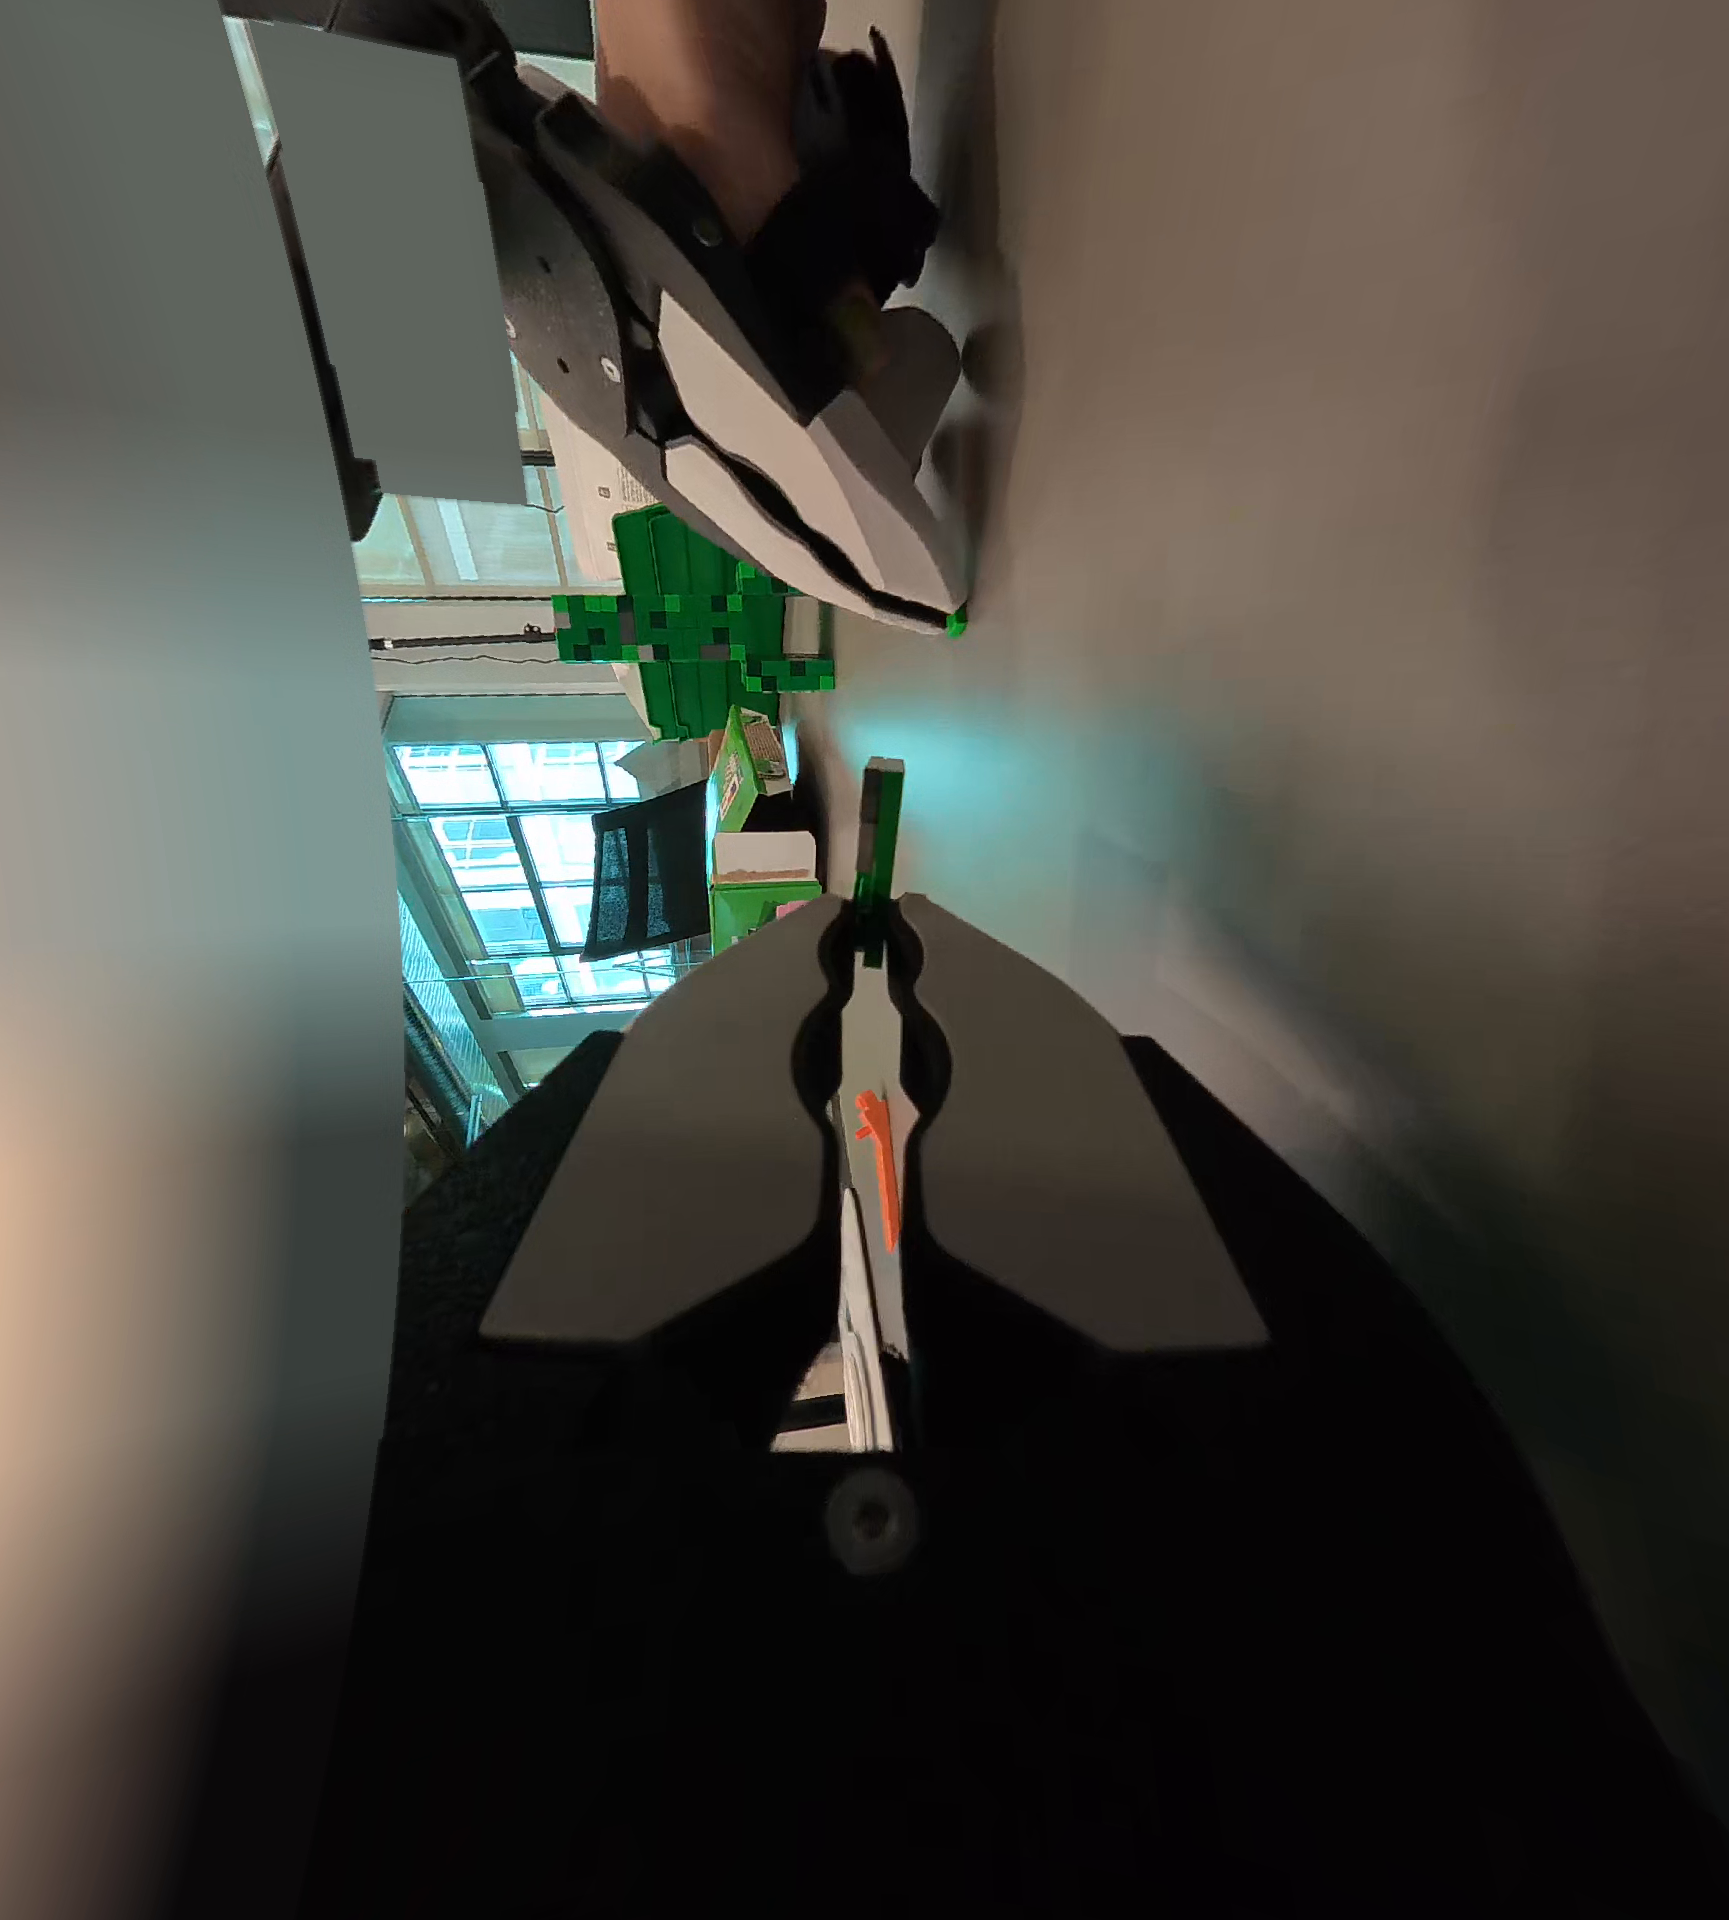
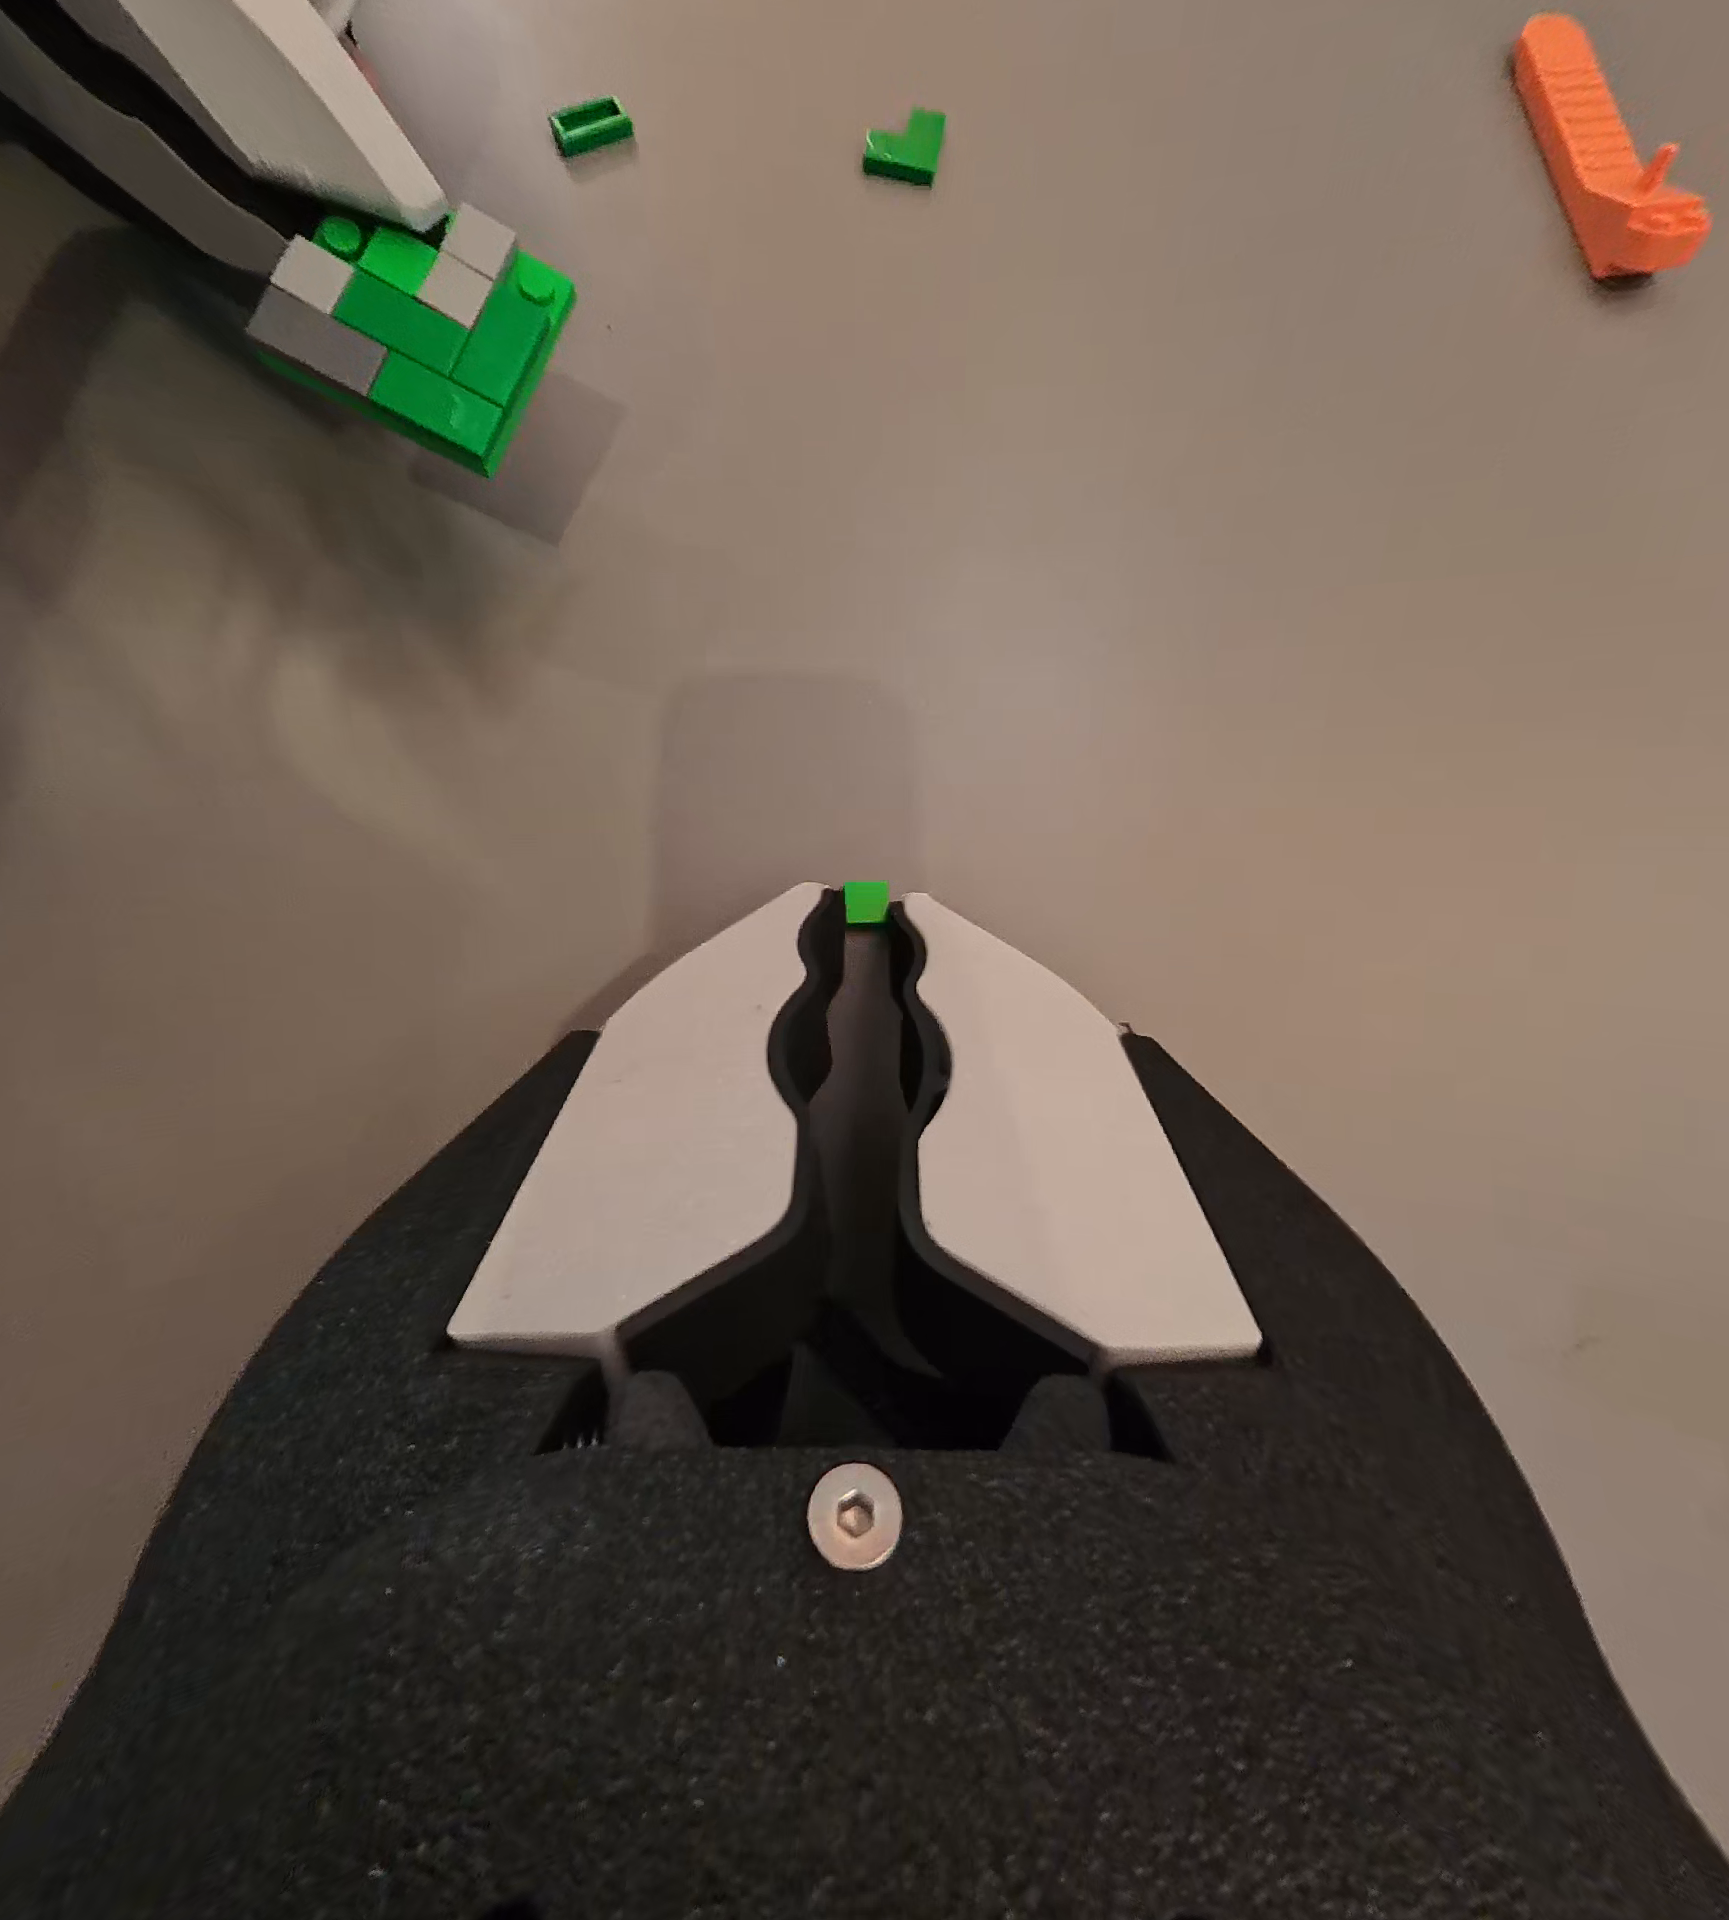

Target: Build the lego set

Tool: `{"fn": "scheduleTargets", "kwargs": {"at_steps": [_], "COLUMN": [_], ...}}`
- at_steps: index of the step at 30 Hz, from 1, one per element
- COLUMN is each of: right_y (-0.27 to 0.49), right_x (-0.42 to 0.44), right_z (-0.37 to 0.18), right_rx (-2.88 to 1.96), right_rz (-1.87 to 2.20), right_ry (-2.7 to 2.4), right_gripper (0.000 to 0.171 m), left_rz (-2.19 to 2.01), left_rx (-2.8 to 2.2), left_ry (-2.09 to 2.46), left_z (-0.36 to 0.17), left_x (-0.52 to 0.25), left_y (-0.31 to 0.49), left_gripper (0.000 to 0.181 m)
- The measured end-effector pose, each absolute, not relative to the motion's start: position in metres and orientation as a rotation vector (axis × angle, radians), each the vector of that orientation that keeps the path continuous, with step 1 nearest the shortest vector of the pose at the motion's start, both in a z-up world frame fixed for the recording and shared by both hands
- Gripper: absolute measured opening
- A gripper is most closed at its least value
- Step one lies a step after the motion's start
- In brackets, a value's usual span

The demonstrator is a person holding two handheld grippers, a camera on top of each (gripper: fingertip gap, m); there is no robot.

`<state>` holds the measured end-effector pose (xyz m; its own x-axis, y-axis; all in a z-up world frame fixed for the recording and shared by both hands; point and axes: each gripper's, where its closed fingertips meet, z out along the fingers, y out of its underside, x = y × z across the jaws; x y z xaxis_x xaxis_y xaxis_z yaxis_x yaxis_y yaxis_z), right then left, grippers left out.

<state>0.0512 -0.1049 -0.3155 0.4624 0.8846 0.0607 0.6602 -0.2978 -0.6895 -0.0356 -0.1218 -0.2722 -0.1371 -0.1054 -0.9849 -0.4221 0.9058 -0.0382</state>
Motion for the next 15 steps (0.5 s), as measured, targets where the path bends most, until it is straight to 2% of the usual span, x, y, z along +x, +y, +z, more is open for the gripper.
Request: {"fn": "scheduleTargets", "kwargs": {"at_steps": [9, 15], "right_y": [-0.108, -0.135], "right_x": [0.042, -0.014], "right_z": [-0.311, -0.265], "right_rx": [-1.966, -1.597], "right_rz": [0.579, 0.963], "right_ry": [-1.387, -1.628], "right_gripper": [0.007, 0.007], "left_rz": [0.268, 0.262], "left_rx": [-0.364, -0.295], "left_ry": [1.693, 1.682], "left_z": [-0.269, -0.264], "left_x": [-0.036, -0.033], "left_y": [-0.13, -0.143], "left_gripper": [0.004, 0.006]}}
